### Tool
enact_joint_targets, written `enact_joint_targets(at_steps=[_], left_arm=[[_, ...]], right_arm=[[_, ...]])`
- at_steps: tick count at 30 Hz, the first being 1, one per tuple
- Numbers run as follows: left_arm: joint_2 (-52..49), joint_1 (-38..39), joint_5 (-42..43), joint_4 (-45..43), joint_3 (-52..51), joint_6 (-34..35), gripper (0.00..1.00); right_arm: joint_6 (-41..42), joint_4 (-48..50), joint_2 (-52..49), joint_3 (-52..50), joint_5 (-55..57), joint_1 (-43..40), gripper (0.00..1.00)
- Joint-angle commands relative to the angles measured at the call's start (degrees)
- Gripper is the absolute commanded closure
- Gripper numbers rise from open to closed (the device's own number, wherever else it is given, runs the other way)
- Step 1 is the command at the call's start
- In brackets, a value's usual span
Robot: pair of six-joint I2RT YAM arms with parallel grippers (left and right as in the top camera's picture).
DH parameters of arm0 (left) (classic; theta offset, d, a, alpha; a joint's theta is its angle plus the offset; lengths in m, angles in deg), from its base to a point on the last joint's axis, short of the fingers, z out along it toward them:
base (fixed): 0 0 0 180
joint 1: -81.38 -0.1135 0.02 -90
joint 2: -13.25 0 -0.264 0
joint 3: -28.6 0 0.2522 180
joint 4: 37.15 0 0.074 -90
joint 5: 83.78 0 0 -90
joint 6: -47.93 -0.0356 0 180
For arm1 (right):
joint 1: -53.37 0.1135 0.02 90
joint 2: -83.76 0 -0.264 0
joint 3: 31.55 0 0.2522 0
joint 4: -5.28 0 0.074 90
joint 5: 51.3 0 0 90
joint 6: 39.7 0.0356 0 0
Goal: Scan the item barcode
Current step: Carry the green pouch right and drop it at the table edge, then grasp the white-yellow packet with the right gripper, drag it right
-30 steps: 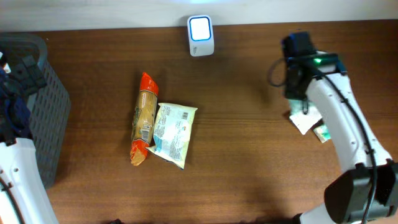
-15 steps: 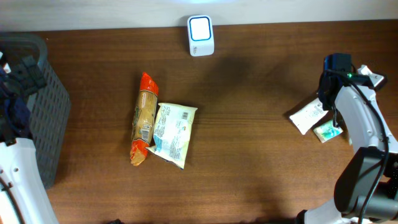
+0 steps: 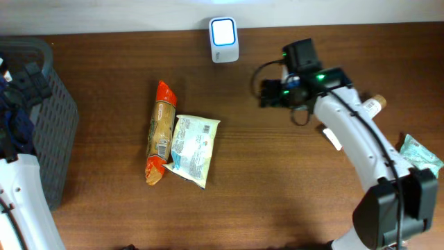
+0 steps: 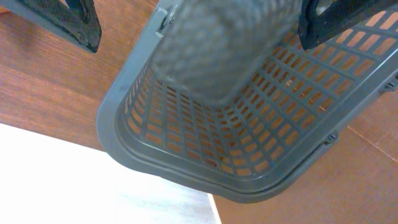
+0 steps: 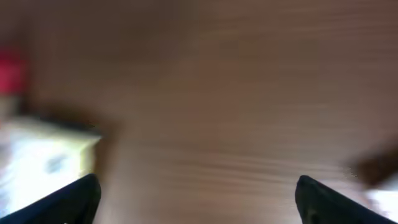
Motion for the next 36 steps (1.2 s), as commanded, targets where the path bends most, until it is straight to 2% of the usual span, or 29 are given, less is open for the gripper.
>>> enact_joint_targets(at_steps=[1,3,5,6,7,12,17,23,26,31,32,36], left_arm=[[0.04,-0.09,-0.24,-0.07,0.35,-0.72,0.01],[0.04,-0.09,-0.24,-0.07,0.35,-0.72,0.01],[0.04,-0.09,-0.24,-0.07,0.35,-0.72,0.01],[0.04,-0.09,-0.24,-0.07,0.35,-0.72,0.01],[0.04,-0.09,-0.24,-0.07,0.35,-0.72,0.01],[0.04,-0.09,-0.24,-0.07,0.35,-0.72,0.01],[0.04,-0.09,-0.24,-0.07,0.35,-0.72,0.01],[0.04,-0.09,-0.24,-0.07,0.35,-0.72,0.01],[0.04,-0.09,-0.24,-0.07,0.35,-0.72,0.01],[0.04,-0.09,-0.24,-0.07,0.35,-0.72,0.01],[0.04,-0.09,-0.24,-0.07,0.35,-0.72,0.01],[0.04,-0.09,-0.24,-0.07,0.35,-0.72,0.01]], right_arm=[[1.95,2.49,-5.42,-0.2,-13.86,7.89,0.16],[2.99,5.64,-9.01,-0.2,-13.9,13.46,0.34],[6.58,9.68,-12.02,-0.2,-13.88,18.21,0.81],[7.76,11.87,-13.16,-0.2,-13.84,20.04,0.94],[8.52,13.86,-14.16,-0.2,-13.79,21.49,0.96],[11.45,20.83,-18.71,-0.2,-12.52,25.55,0.96],[10.14,26.75,-19.71,-0.22,-11.93,29.2,0.95],[9.31,26.86,-21.92,-0.2,-12.2,32.2,0.9],[9.53,21.27,-21.92,-0.15,-12.55,32.06,0.8],[9.22,3.61,-21.9,4.55,-12.52,25.22,0.78],[6.08,-2.05,-21.9,6.49,-12.5,21.97,0.76],[-2.64,-8.63,-21.9,10.08,-11.91,13.18,0.65]])
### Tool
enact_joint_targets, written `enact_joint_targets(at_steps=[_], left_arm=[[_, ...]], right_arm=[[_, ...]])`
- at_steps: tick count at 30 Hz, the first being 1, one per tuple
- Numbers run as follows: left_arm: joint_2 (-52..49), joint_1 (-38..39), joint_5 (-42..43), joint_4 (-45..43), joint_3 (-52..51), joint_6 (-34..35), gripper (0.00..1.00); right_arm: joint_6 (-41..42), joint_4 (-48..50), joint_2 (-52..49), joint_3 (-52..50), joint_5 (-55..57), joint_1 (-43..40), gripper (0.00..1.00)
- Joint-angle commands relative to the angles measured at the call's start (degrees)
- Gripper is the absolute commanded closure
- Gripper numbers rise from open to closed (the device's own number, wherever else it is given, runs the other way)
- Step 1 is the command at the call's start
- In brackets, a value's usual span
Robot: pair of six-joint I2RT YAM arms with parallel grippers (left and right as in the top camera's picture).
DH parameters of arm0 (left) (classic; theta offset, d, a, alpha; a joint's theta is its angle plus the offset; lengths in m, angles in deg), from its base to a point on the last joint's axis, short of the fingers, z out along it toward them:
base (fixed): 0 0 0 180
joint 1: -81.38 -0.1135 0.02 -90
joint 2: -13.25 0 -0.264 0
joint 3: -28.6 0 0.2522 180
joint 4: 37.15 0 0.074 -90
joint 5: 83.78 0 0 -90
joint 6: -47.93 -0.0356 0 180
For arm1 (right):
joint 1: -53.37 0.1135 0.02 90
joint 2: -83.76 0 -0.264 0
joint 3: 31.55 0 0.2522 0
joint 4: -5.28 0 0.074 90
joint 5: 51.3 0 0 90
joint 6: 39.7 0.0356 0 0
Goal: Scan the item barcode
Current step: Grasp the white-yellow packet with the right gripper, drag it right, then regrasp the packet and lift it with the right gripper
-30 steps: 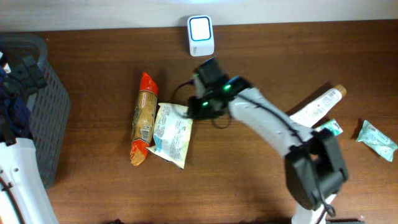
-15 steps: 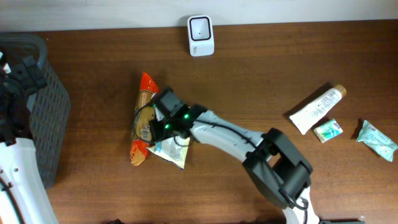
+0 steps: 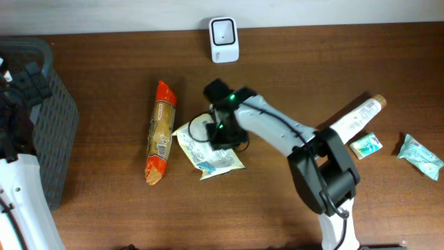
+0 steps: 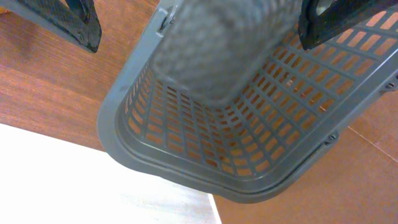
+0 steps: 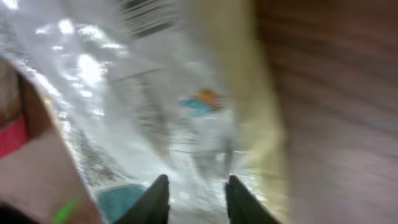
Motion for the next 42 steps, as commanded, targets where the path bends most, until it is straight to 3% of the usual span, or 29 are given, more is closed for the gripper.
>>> enact_joint_targets(at_steps=[1,4,7,12,18,21,28,32,36,40,42], left_arm=[[0.04,-0.11,-0.24,-0.09,0.35,-0.72,0.01],[0.04,-0.11,-0.24,-0.09,0.35,-0.72,0.01],[0.04,-0.11,-0.24,-0.09,0.35,-0.72,0.01],[0.04,-0.11,-0.24,-0.09,0.35,-0.72,0.01],[0.04,-0.11,-0.24,-0.09,0.35,-0.72,0.01],[0.04,-0.11,-0.24,-0.09,0.35,-0.72,0.01],[0.04,-0.11,-0.24,-0.09,0.35,-0.72,0.01],[0.04,-0.11,-0.24,-0.09,0.35,-0.72,0.01],[0.04,-0.11,-0.24,-0.09,0.35,-0.72,0.01],[0.04,-0.11,-0.24,-0.07,0.35,-0.72,0.01],[0.04,-0.11,-0.24,-0.09,0.35,-0.72,0.01]], right_arm=[[-7.06,-1.57,-0.17,3.43,0.26,-5.77,0.65],[-11.87,-2.38,-0.17,5.57,-8.79,-7.34,0.61],[-12.37,-0.31,-0.2,6.49,-12.26,-3.3,0.63],[-10.27,1.46,-0.33,5.77,-8.2,7.56,0.65],[-6.93,2.38,-0.33,2.08,-8.72,13.94,0.64],[-4.0,2.34,-0.33,0.04,-4.48,14.03,0.53],[-2.89,-4.98,-0.24,-1.88,6.27,6.1,0.54],[-6.12,-6.14,0.17,-1.73,6.16,-0.68,0.54],[-13.14,-7.04,4.74,1.55,-0.98,-3.23,0.53],[-13.88,-7.69,13.33,5.62,-0.37,-9.57,0.4],[-14.01,-7.43,13.51,5.6,-0.2,-13.97,0.27]])
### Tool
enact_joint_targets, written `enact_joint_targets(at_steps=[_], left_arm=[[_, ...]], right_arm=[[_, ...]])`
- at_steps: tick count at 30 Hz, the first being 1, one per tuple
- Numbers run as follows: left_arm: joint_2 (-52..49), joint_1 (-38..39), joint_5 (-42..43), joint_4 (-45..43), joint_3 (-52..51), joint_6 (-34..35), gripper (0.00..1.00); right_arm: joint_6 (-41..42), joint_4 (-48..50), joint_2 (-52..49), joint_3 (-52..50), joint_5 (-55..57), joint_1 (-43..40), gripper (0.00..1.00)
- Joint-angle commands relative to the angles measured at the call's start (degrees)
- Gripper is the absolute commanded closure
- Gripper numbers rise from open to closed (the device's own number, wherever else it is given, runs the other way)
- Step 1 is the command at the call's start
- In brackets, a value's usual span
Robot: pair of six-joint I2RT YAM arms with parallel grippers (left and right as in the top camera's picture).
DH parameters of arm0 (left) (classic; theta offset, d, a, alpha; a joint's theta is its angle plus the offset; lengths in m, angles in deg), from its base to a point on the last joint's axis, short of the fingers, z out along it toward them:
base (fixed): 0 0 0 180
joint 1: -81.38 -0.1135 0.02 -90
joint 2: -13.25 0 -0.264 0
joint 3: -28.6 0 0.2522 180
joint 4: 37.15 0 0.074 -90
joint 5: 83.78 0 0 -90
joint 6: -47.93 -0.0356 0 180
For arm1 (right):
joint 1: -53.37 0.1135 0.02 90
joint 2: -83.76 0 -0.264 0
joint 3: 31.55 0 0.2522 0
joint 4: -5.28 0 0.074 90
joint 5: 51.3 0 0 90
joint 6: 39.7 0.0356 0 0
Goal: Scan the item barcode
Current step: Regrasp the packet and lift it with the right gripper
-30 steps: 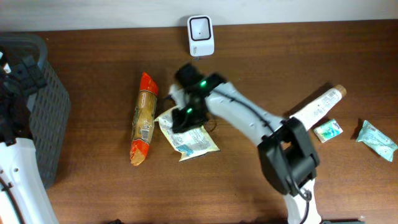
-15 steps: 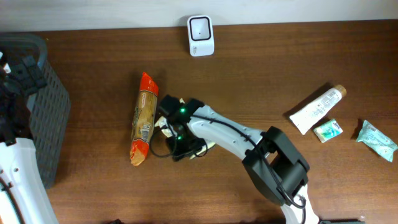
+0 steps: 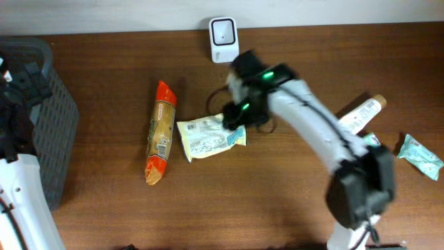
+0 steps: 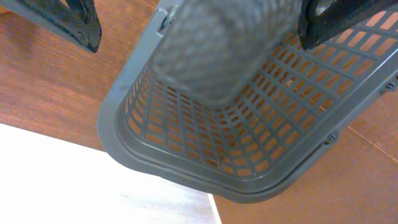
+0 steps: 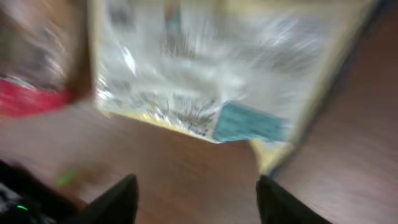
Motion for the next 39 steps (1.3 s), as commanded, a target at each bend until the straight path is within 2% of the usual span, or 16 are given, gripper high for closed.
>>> enact_joint_targets(at_steps=[1,2,4,14,21,23,24,26,27,28,29,34,39], left_arm=[[0.04,-0.09,-0.24,-0.09,0.35,-0.72,0.01],[0.04,-0.09,-0.24,-0.07,0.35,-0.72,0.01],[0.04,-0.09,-0.24,-0.07,0.35,-0.72,0.01],[0.04,-0.09,-0.24,-0.07,0.35,-0.72,0.01],[0.04,-0.09,-0.24,-0.07,0.35,-0.72,0.01],[0.04,-0.09,-0.24,-0.07,0.35,-0.72,0.01],[0.04,-0.09,-0.24,-0.07,0.35,-0.72,0.01],[0.04,-0.09,-0.24,-0.07,0.35,-0.72,0.01],[0.04,-0.09,-0.24,-0.07,0.35,-0.72,0.01],[0.04,-0.09,-0.24,-0.07,0.35,-0.72,0.01],[0.04,-0.09,-0.24,-0.07,0.35,-0.72,0.01],[0.04,-0.09,-0.24,-0.07,0.35,-0.72,0.01],[0.04,-0.09,-0.24,-0.07,0.35,-0.72,0.01]], right_arm=[[-2.73,0.98,1.55,1.07,-0.55,-10.12,0.16],[-5.25,2.29,-0.07,0.33,-3.85,-12.15,0.09],[-7.96,3.45,-3.3,0.0,-9.75,-13.35,0.07],[-7.76,7.89,-16.17,-0.24,-18.58,-8.41,0.06],[-4.52,11.47,-19.93,-0.26,-17.94,-3.56,0.07],[-1.03,12.7,-21.14,-0.44,-14.49,-2.56,0.14],[0.55,13.18,-21.84,-0.55,-12.81,-2.45,0.25],[2.45,13.68,-23.93,-0.59,-11.26,-2.4,0.53],[2.8,13.86,-25.0,-0.59,-11.3,-2.4,0.73],[2.78,13.84,-25.44,-0.59,-11.47,-2.4,0.86],[2.78,13.84,-25.44,-0.59,-11.5,-2.4,0.94],[2.78,13.16,-23.91,-0.57,-12.83,-3.8,0.96],[-3.17,9.66,-10.58,-0.55,-21.4,-7.04,0.96]])
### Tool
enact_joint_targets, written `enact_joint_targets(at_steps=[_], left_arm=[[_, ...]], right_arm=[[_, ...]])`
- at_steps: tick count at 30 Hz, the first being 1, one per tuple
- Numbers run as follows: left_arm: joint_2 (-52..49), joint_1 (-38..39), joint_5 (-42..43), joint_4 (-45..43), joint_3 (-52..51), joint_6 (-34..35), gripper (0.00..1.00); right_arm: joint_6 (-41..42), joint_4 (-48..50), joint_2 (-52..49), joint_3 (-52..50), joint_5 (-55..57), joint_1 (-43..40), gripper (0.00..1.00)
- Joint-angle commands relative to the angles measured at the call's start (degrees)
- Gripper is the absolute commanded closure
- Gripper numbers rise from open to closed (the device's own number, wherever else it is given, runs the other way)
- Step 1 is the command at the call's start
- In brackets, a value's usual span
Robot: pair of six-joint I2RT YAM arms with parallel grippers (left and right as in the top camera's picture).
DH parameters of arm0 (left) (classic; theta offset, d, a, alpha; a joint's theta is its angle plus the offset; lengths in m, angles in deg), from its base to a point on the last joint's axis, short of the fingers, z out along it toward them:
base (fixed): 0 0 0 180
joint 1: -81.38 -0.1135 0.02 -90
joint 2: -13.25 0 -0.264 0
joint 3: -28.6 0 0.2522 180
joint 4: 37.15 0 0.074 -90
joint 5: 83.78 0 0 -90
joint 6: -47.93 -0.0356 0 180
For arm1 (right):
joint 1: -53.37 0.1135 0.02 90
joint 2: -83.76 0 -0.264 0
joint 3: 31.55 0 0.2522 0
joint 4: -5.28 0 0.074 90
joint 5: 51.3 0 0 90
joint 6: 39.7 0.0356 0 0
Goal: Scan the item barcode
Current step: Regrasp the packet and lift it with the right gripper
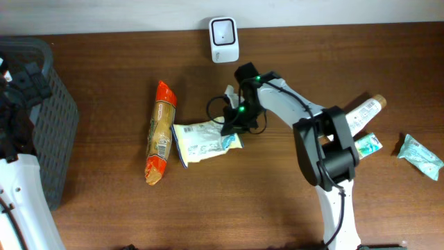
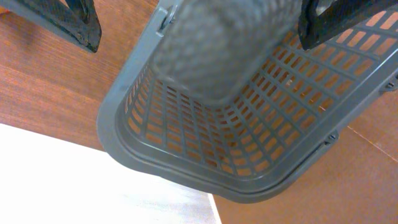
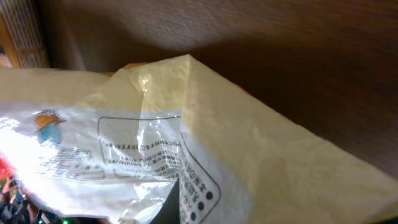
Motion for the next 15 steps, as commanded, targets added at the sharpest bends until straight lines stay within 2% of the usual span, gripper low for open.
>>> enact_joint_targets(at_steps=[1,6,11,15], left_arm=[[0.04,-0.09,-0.24,-0.07,0.35,-0.72,0.01],[0.04,-0.09,-0.24,-0.07,0.35,-0.72,0.01],[0.04,-0.09,-0.24,-0.07,0.35,-0.72,0.01],[0.04,-0.09,-0.24,-0.07,0.35,-0.72,0.01]], right_arm=[[-4.0,-1.16,11.89,-0.24,-4.2,-2.43,0.96],[-3.67,0.44,28.3,-0.24,-3.76,-5.33,0.96],[-0.63,3.19,34.97,-0.2,-4.72,-7.78,0.96],[2.36,4.5,39.3,-0.2,-9.64,-13.35,0.96]])
